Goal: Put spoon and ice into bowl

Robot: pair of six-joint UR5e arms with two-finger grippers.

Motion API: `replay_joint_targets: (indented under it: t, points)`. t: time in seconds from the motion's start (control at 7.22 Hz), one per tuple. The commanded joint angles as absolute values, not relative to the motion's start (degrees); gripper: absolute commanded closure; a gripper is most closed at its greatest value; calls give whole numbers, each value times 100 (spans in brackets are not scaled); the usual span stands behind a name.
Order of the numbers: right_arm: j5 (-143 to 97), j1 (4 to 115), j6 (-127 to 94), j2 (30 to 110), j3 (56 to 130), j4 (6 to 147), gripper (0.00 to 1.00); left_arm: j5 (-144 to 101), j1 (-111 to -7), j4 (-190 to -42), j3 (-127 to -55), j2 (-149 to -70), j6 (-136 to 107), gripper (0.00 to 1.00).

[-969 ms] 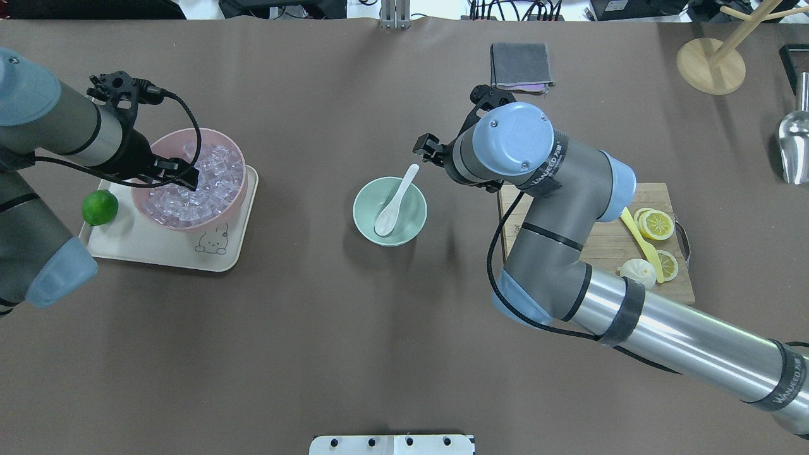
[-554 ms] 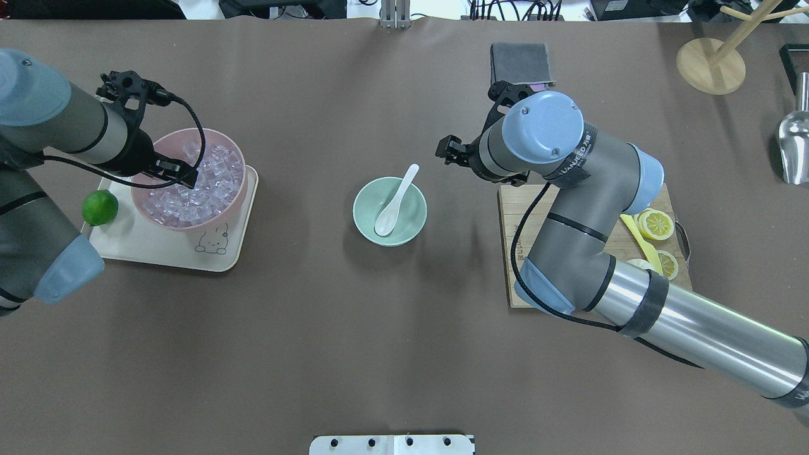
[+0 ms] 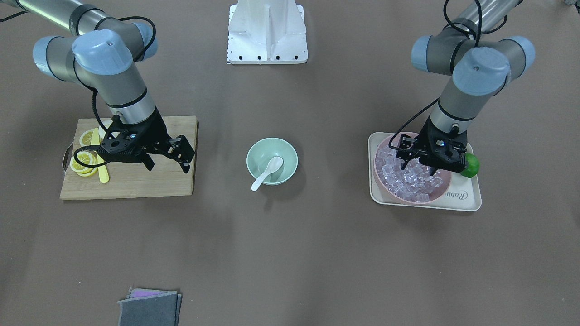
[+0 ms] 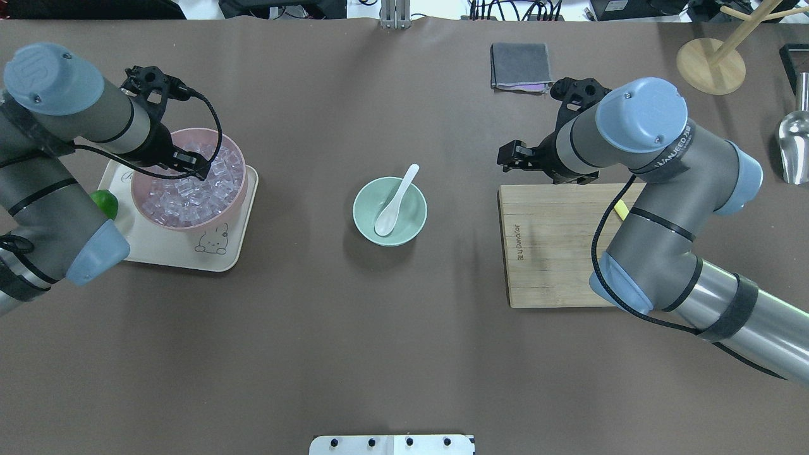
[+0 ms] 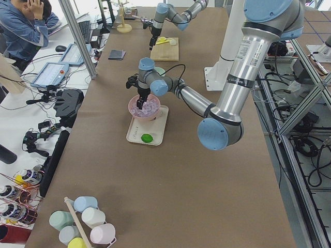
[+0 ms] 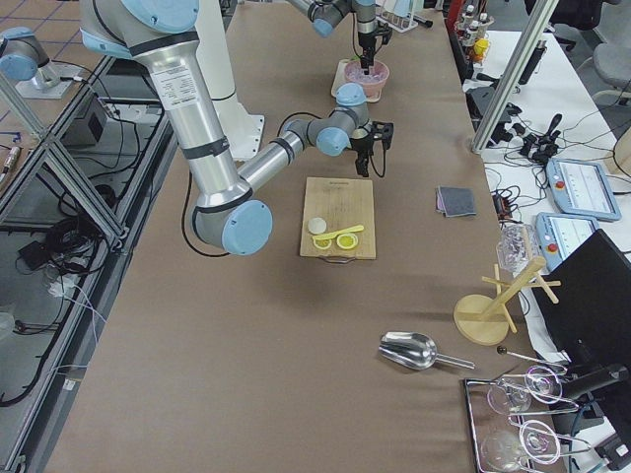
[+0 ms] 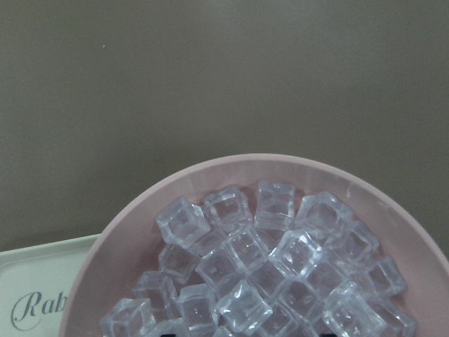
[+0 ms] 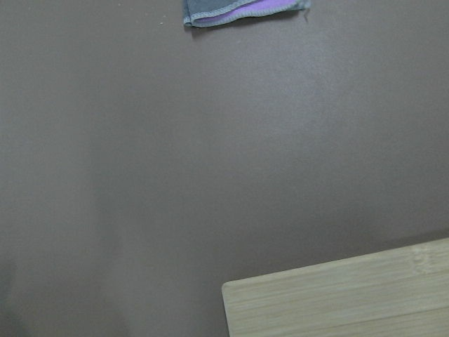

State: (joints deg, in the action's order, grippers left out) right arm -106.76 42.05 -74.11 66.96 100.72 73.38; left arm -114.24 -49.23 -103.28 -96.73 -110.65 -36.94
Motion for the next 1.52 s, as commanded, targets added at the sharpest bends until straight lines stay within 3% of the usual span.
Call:
replay_joint_targets:
  t: [0.0,1.38]
  points:
    - [-10731,4245,-7321,6768,10125,7339,0,-11443,-4922,-10345,-9502,-11179,-3718,30]
    - [-10749,4271,-7321,6979,10345,7321,0,-11461,-4825,-10424,-9176,-11338,-3700,37]
